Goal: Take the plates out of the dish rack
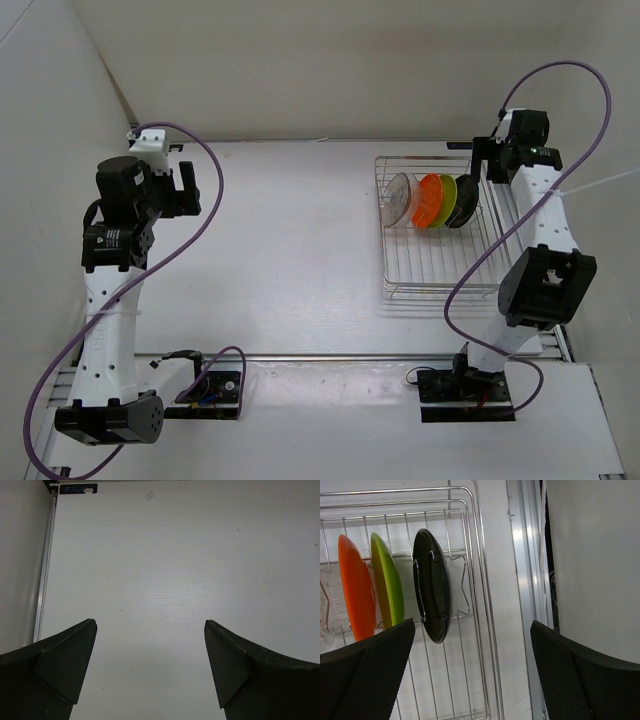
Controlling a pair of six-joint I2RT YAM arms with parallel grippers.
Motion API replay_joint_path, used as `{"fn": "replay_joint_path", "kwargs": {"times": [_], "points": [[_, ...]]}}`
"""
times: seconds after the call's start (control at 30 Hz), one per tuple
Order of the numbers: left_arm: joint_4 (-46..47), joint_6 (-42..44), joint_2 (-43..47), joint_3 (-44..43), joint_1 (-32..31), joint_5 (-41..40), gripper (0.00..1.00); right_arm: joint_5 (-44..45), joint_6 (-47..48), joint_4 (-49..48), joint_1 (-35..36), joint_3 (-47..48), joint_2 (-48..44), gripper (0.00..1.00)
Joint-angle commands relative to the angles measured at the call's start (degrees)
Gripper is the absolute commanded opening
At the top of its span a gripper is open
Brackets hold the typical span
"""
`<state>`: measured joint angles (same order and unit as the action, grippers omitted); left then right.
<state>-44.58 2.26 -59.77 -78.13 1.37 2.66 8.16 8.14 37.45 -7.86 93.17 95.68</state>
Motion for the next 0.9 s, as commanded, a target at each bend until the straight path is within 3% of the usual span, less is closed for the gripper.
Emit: {"fn": "replay_joint_path", "kwargs": {"times": [0.0,0.13,0.2,0.3,0.57,0.87], "points": [[0.6,0.4,0.3,0.5,0.0,-0.9,1.00,-2.1,0.6,-2.5,-0.2,4.5,1.7,0.98],[0.6,0.9,0.3,1.1,0.0,-1.4,1.00,-3.3,-0.7,-2.5,-0.2,5.8,4.1,0.92],[0.6,0.9,0.3,1.7,0.0,-1.4,1.00,-3.9,-0.7,-2.5,-0.2,5.8,4.9,0.82],[0.6,1.4,0.3,1.7,0.0,-1.4,1.00,-4.6,-0.7,-2.5,-0.2,5.1,6.4,0.74],[1.2,2.6,0.8,2.2,0.0,-3.0,1.00,-5.1,-0.7,-2.5,-0.2,1.8,8.8,0.73],[1.2,3.1,1.3,3.2,0.0,-4.1,1.00,-1.1,0.5,-2.5,1.5,1.8,11.7,0.61]]}}
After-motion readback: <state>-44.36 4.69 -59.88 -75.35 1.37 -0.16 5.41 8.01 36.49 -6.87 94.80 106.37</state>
